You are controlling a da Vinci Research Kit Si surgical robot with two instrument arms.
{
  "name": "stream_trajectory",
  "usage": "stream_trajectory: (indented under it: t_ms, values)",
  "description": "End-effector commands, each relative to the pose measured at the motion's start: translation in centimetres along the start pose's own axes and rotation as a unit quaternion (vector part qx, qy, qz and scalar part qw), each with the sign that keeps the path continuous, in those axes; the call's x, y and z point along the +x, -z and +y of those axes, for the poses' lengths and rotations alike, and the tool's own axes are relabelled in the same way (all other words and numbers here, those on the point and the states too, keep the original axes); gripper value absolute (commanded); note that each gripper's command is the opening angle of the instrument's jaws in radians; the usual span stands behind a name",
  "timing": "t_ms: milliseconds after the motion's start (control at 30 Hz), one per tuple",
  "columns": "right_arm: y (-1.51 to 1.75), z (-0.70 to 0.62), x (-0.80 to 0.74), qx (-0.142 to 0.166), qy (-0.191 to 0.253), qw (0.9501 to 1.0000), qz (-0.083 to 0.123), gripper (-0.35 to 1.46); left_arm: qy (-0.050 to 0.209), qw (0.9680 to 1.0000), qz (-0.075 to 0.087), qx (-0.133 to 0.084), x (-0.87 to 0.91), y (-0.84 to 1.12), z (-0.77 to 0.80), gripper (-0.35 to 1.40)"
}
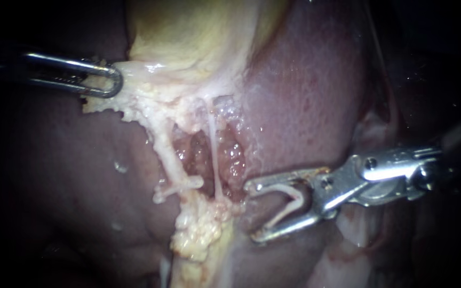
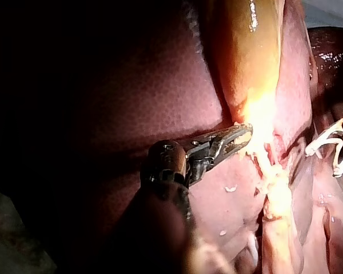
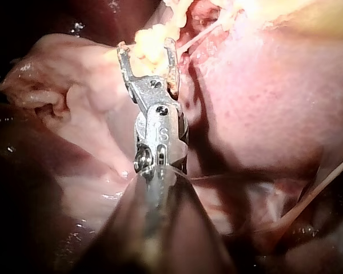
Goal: Clipping second clip left tube
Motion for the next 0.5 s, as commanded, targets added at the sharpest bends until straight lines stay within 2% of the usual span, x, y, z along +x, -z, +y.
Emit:
stream_trajectory:
  t_ms: [33,300,500]
  values:
    - [-0.03,0.03,0.00,-0.003,-0.003,1.0000,0.000,0.49,-0.003,1.0000,0.000,0.000,0.00,-0.01,0.00,-0.35]
    - [-0.25,0.34,-0.09,-0.011,-0.028,0.9994,0.017,0.49,-0.003,1.0000,-0.001,-0.002,-0.01,-0.04,0.01,-0.35]
    - [-0.38,0.47,-0.22,-0.015,-0.037,0.9991,0.017,0.49,-0.003,1.0000,-0.001,-0.002,-0.02,-0.05,0.01,-0.35]
